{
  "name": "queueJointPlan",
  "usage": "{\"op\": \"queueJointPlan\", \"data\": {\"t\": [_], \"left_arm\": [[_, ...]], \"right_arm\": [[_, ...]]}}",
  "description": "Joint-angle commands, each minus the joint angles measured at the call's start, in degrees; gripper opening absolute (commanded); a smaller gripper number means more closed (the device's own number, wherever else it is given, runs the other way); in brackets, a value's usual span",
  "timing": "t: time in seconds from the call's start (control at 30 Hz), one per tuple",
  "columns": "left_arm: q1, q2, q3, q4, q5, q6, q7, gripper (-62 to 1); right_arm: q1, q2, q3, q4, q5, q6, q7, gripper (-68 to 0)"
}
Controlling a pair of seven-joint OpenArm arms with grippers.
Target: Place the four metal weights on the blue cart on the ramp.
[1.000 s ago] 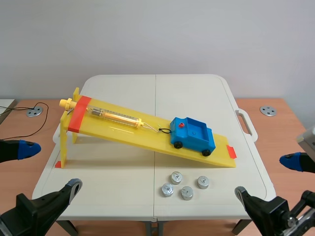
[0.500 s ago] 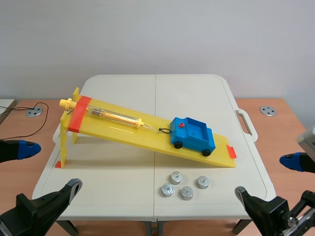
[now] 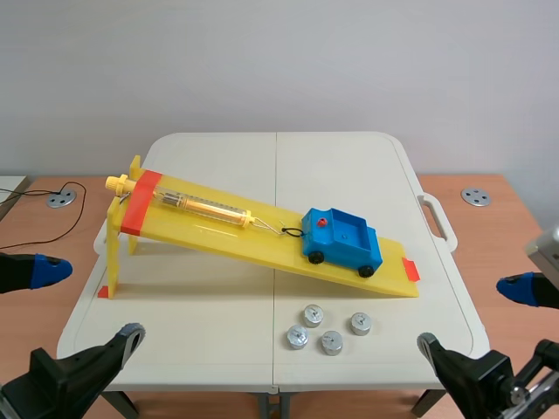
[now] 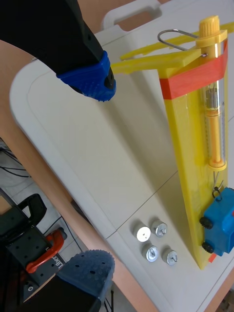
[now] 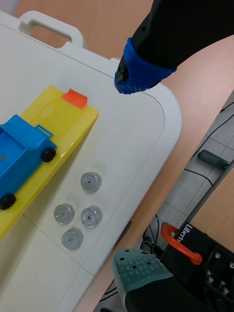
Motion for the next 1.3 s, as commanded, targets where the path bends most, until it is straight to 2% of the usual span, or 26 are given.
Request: {"op": "queueJointPlan", "data": {"t": [0.0, 0.13, 0.3, 0.47, 0.5, 0.67, 0.73, 0.87, 0.97, 1.0, 1.2, 1.27], "left_arm": [[0.28, -0.66, -0.79, 4.00, -4.42, -1.16, -6.43, 1.4], [0.28, -0.66, -0.79, 4.00, -4.42, -1.16, -5.88, 1.4], [0.28, -0.55, -0.79, 4.00, -4.39, -1.16, -5.75, 1.4], [-0.07, 1.46, -0.79, 4.00, -4.17, -1.14, -4.26, 1.4], [-0.22, 2.10, -0.79, 4.00, -4.17, -1.14, -4.00, -1.1], [-0.85, 5.09, -0.79, 4.00, -4.17, -1.16, -2.86, -28.0], [-0.83, 6.16, -0.79, 4.00, -4.11, -1.14, -2.86, -33.6], [-1.05, 8.26, -0.79, 3.98, -1.55, -1.16, -2.84, -43.4], [-1.79, 9.66, -0.79, 3.93, -1.40, -1.16, -0.87, -56.4], [-2.10, 10.05, -0.79, 3.93, -1.40, -1.09, -0.55, -58.4], [-3.37, 11.85, -0.79, 3.74, -1.40, -1.14, 1.66, -58.2], [-3.54, 12.17, -0.74, 3.72, -1.40, -1.14, 1.73, -58.2]], "right_arm": [[0.37, 2.51, 2.62, 3.63, 1.27, -1.53, 4.87, -1.6], [1.03, 2.51, 2.62, 3.63, 1.27, -1.46, 4.46, -1.6], [3.82, 2.51, 2.62, 3.61, 1.31, -0.55, 0.50, -1.6], [6.40, 2.51, 0.61, 3.58, 1.33, -0.39, -1.51, -1.6], [6.93, 2.49, -0.11, 3.56, 1.33, -0.37, -1.86, -1.7], [9.09, 2.23, -4.13, 3.56, 1.05, -0.42, -2.73, -1.7], [10.12, 1.22, -5.22, 3.41, -0.20, -0.42, -3.78, -2.0], [12.61, -0.70, -7.96, 1.90, -2.38, -0.39, -5.14, -9.5], [14.49, -1.79, -10.49, 0.13, -3.63, -0.37, -5.38, -13.8], [14.97, -2.14, -11.32, -0.50, -3.65, -0.37, -5.40, -15.2], [18.97, -5.35, -15.54, -3.61, -4.79, -0.17, -5.75, -25.6], [20.37, -6.56, -16.83, -4.74, -4.79, -0.15, -5.81, -26.9]]}}
